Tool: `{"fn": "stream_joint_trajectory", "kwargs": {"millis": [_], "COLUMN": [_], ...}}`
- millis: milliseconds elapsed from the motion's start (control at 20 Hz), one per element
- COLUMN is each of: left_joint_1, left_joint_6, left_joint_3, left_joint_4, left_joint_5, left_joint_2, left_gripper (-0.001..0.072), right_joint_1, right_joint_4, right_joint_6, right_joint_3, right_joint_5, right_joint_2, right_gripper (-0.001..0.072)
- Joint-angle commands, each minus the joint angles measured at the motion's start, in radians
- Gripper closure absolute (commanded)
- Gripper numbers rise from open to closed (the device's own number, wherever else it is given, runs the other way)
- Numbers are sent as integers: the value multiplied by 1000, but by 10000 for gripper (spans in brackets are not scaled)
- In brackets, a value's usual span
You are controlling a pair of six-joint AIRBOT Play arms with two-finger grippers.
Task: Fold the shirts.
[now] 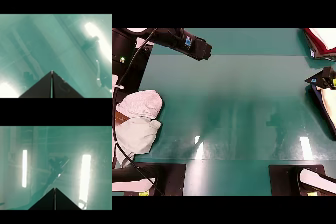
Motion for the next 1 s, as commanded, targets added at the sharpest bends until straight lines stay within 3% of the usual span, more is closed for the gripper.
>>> {"fn": "stream_joint_trajectory", "kwargs": {"millis": [0,150,300,350,500,550,600,650,700,800,950], "left_joint_1": [0,0,2,10,72,123,181,244,304,402,515], "left_joint_6": [0,5,19,14,-107,-124,-152,-192,-199,-200,-222], "left_joint_3": [0,0,8,19,22,17,-3,-37,-88,-214,-462], "left_joint_4": [0,2,56,165,562,612,612,612,612,611,607], "left_joint_5": [0,23,134,101,-70,-135,-172,-201,-220,-230,-149], "left_joint_2": [1,1,5,16,47,46,47,45,45,45,45], "left_gripper": [679,680,680,679,676,439,124,8,44,44,43], "right_joint_1": [1,1,1,1,1,1,1,1,1,1,1], "right_joint_4": [1,0,1,2,6,6,8,8,8,8,8], "right_joint_6": [0,0,0,0,0,0,0,0,0,0,0], "right_joint_3": [0,0,0,0,0,0,0,0,0,0,0], "right_joint_5": [2,2,2,2,21,28,28,28,28,29,34], "right_joint_2": [0,0,0,0,0,0,0,0,0,0,0], "right_gripper": [694,694,694,694,694,694,694,694,694,695,694]}}
